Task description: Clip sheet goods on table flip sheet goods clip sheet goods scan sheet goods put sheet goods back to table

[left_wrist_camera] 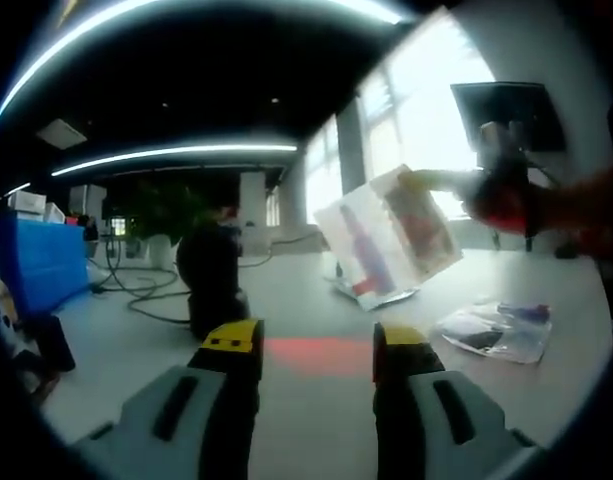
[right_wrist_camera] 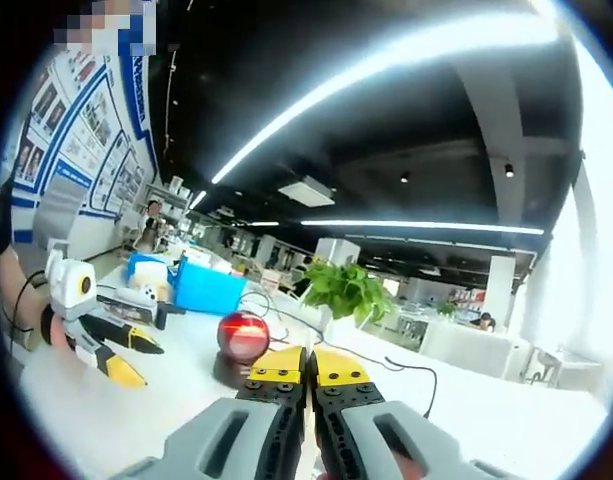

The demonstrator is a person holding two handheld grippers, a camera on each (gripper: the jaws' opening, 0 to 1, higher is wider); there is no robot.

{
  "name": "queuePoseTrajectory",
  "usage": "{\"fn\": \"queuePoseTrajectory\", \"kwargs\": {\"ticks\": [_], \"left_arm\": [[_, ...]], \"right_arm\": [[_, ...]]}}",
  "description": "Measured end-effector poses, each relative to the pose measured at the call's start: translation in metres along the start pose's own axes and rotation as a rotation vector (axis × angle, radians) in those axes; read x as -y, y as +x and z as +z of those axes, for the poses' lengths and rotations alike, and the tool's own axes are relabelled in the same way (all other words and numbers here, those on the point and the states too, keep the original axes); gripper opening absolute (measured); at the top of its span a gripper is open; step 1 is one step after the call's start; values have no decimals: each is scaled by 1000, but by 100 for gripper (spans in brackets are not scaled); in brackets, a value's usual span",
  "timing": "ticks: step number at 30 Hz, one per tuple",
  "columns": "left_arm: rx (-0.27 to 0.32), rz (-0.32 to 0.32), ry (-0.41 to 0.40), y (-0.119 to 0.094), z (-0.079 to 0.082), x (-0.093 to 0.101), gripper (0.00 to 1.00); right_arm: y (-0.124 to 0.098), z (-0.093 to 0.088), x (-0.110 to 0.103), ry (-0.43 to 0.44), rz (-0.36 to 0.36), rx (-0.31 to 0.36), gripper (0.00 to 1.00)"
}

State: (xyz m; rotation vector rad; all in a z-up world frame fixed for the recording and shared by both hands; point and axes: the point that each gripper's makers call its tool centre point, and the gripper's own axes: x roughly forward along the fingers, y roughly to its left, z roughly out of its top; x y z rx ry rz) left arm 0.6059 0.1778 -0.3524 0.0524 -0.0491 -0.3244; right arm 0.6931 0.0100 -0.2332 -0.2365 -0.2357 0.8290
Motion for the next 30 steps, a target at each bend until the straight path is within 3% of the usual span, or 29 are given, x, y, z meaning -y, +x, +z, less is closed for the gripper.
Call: {"fn": "queuePoseTrajectory", "kwargs": {"ticks": [6,10,18,21,30], "left_arm": [[2,4,-4,-1,1,-2,36],[1,-3,0,0,0,0,36],[4,-4,-6,0,-1,0,36],[6,-3,-10,0,-1,0,36],[8,-9,-13,-1,1,1,36]], "right_arm": [[6,-6,11,20,-13,-16,0],[10,-10,21,113,-32,-15,0],[17,-11,27,129,-25,-27,0],[19,-18,28,209,-10,-50,0],[19,-26,42,223,-31,-61,0]]}}
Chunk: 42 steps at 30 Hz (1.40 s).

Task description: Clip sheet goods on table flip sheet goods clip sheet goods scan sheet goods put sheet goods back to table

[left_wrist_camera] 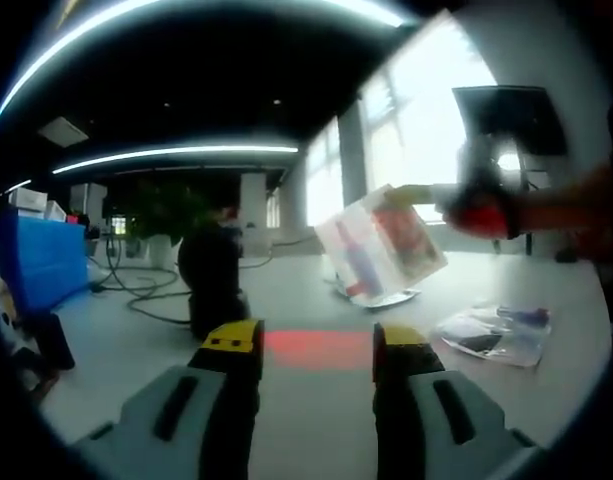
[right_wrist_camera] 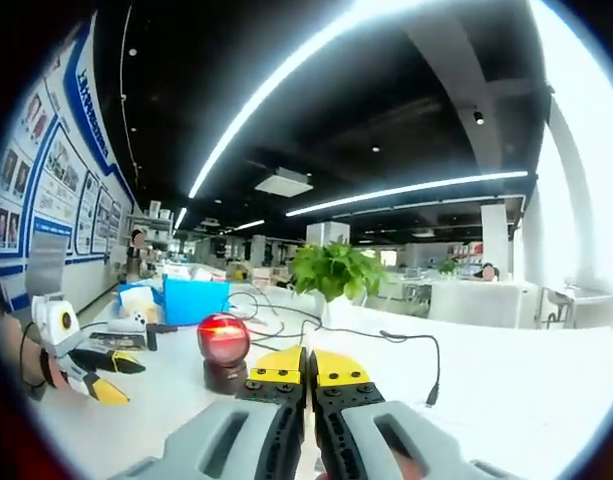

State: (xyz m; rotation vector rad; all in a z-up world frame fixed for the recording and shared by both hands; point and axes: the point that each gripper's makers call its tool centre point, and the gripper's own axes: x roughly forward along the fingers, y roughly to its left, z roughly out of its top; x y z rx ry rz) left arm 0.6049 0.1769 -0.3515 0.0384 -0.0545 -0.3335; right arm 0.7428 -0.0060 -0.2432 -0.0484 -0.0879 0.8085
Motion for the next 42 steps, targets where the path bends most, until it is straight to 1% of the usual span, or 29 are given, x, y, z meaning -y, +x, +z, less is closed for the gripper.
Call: {"fn": "queuePoseTrajectory", "kwargs": {"ticks": [8,12,16,21,25,29,32,42], "left_arm": [[-2,4,2,-2,1,-1,36],[-3,6,3,-1,1,-2,36],[-5,7,4,-1,0,-2,36],[-6,10,5,-2,0,-3,36],[-6,13,4,-2,0,-3,36],[-6,14,3,-2,0,-3,36],[-6,15,3,-2,0,-3,36],[-8,14,2,-1,-1,-2,36]], "right_arm": [[2,-5,17,-10,-32,-18,0],[3,-8,24,-39,-48,-31,0],[4,-13,37,-56,-73,-45,0],[8,-23,55,-30,-97,-73,0],[10,-28,60,-46,-103,-90,0],[11,-30,60,-65,-105,-97,0],[13,-35,61,-64,-108,-105,0],[18,-53,81,-66,-123,-146,0]]}}
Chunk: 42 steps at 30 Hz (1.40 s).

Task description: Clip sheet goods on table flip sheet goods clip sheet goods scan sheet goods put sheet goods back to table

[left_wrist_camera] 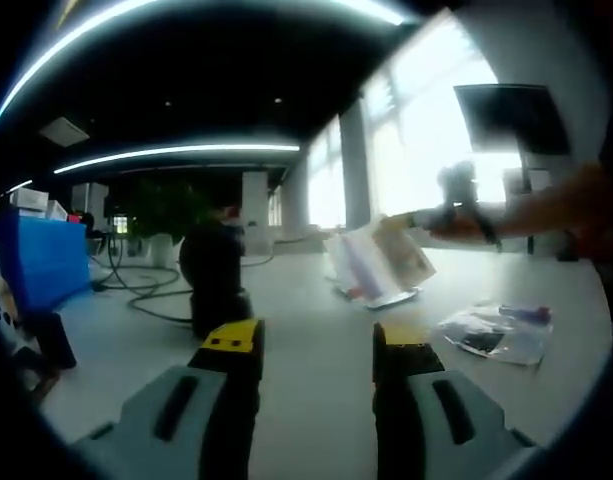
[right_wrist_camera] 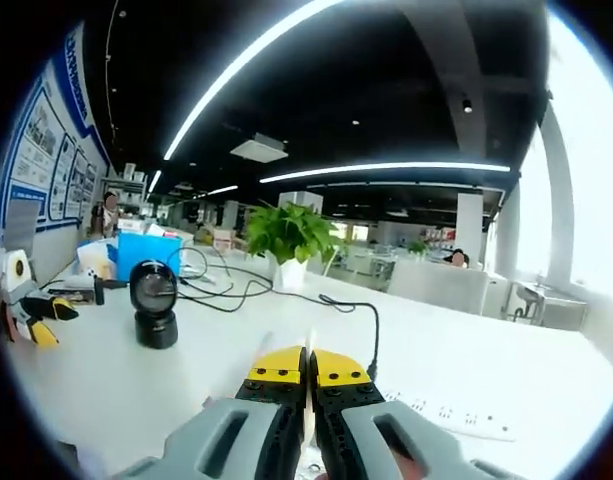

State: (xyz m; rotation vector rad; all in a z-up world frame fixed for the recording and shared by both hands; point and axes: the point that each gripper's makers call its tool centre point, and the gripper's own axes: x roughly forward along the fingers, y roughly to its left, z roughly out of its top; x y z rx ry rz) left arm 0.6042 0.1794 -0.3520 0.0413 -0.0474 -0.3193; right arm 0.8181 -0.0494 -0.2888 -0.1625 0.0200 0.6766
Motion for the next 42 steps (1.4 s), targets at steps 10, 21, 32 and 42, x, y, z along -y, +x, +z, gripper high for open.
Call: {"fn": "queuePoseTrajectory", "kwargs": {"ticks": [10,21,32,42], "left_arm": [[-5,4,2,1,-1,-1,36],[-9,4,7,1,-2,0,36],[-11,4,7,1,-2,0,36],[-10,2,7,1,-2,0,36]], "right_arm": [[10,-15,7,-71,-5,-44,0],[15,-30,10,-106,-12,-80,0],[29,-46,22,-191,3,-145,0],[34,-59,22,-287,20,-182,0]]}}
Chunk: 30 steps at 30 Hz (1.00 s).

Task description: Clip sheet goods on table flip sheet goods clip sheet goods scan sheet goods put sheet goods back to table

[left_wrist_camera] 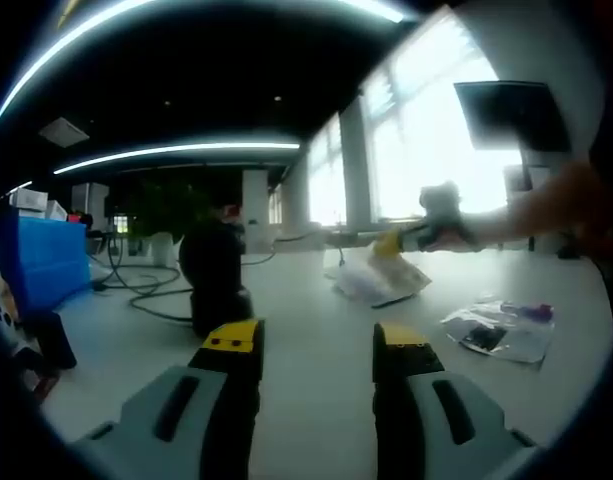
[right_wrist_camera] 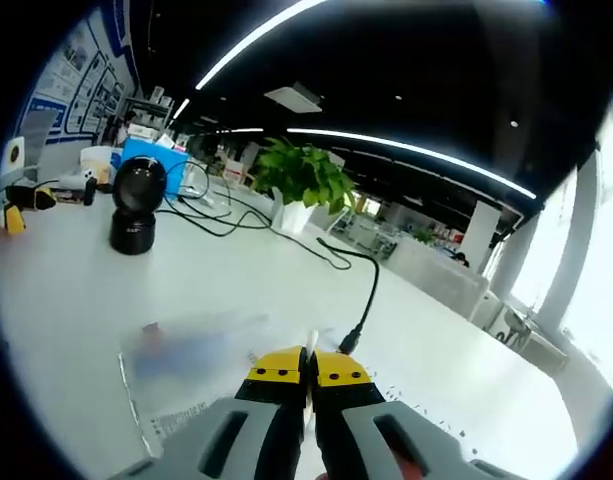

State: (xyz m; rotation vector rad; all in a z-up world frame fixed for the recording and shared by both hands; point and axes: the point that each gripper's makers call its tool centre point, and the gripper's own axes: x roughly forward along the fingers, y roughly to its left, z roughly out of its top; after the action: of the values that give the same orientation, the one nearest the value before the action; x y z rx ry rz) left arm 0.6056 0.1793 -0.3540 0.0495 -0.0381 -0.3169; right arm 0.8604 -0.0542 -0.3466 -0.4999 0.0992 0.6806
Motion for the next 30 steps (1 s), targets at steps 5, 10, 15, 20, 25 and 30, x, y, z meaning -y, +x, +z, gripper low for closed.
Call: {"fn": "queuePoseTrajectory", "kwargs": {"ticks": [5,10,15,20,25,30], "left_arm": [[-1,0,0,0,0,0,36],[0,0,-1,0,0,0,36],[-2,4,-2,0,-1,-1,36],[-3,5,-1,1,-1,-1,36],[-5,4,1,1,-1,-1,36],[-5,3,1,1,-1,-1,36]], "right_arm": [[5,-6,0,-14,-2,-18,0],[7,-12,-1,-11,-1,-31,0],[10,-20,0,-4,2,-42,0],[12,-23,-3,-21,0,-45,0],[16,-28,-5,-21,1,-56,0],[16,-34,-3,-10,-5,-71,0]]}}
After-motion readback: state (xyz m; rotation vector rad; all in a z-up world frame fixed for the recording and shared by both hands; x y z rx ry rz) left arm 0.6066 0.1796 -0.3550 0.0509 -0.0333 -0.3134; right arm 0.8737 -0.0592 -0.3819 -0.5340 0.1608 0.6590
